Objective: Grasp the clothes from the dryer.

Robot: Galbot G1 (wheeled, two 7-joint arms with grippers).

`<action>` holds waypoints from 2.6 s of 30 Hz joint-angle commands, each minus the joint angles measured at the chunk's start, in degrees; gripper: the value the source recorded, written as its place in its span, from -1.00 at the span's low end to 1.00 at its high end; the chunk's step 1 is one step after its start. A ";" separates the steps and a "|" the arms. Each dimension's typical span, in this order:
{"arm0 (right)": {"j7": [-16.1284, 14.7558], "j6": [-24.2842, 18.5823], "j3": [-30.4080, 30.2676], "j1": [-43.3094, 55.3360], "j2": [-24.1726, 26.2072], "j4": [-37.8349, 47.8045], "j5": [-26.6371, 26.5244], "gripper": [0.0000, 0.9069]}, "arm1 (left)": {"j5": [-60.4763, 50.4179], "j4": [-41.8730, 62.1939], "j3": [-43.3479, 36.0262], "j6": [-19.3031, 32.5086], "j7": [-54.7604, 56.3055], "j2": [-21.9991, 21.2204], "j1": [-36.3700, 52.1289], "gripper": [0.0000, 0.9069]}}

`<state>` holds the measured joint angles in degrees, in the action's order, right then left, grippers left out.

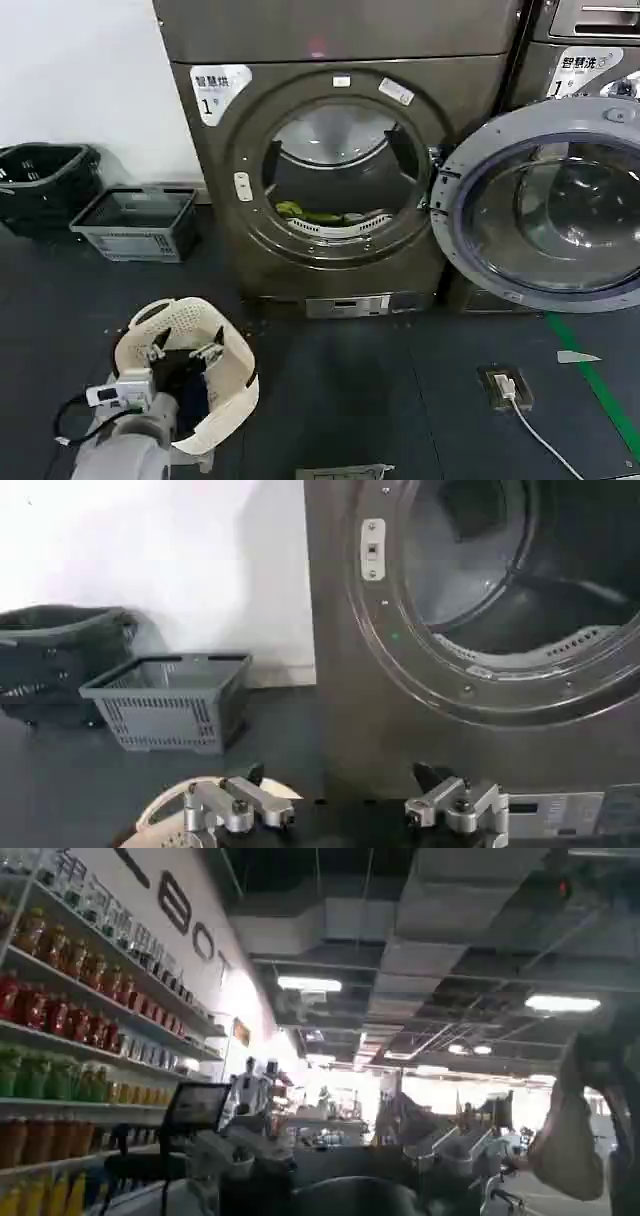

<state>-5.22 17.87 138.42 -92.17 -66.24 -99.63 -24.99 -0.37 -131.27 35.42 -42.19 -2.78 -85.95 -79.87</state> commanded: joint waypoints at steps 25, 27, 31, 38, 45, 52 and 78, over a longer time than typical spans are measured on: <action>5.59 -4.39 -2.09 0.58 0.41 2.30 -3.55 1.00 | -1.18 -0.55 -0.24 -2.81 -0.75 -0.49 -1.02 1.00; 5.65 -4.36 -2.25 0.74 0.40 2.21 -3.55 1.00 | -1.16 -0.57 -0.19 -2.81 -0.75 -0.46 -1.02 1.00; 5.60 -4.30 -2.42 0.82 0.32 2.06 -3.55 1.00 | -1.09 -0.52 -0.12 -2.81 -0.77 -0.43 -0.99 1.00; 5.67 -4.39 -2.28 0.70 0.19 2.31 -3.60 1.00 | -1.07 -0.47 -0.23 -2.81 -0.91 -0.43 -1.09 1.00; 5.77 -4.55 -1.61 0.15 0.27 3.07 -3.98 1.00 | -1.11 -0.42 -0.36 -2.81 -0.95 -0.59 -0.95 1.00; 5.79 -4.56 -1.35 0.15 0.10 3.52 -4.17 1.00 | -1.32 -0.36 -0.63 -2.81 -0.95 -0.52 -1.04 1.00; 5.73 -4.87 -1.66 0.72 0.05 3.84 -4.05 1.00 | -1.19 0.06 -0.43 -2.81 -0.94 0.06 -0.62 1.00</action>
<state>0.51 13.03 136.75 -91.45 -66.24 -95.79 -29.06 -1.57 -131.32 34.84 -42.19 -3.73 -85.90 -80.43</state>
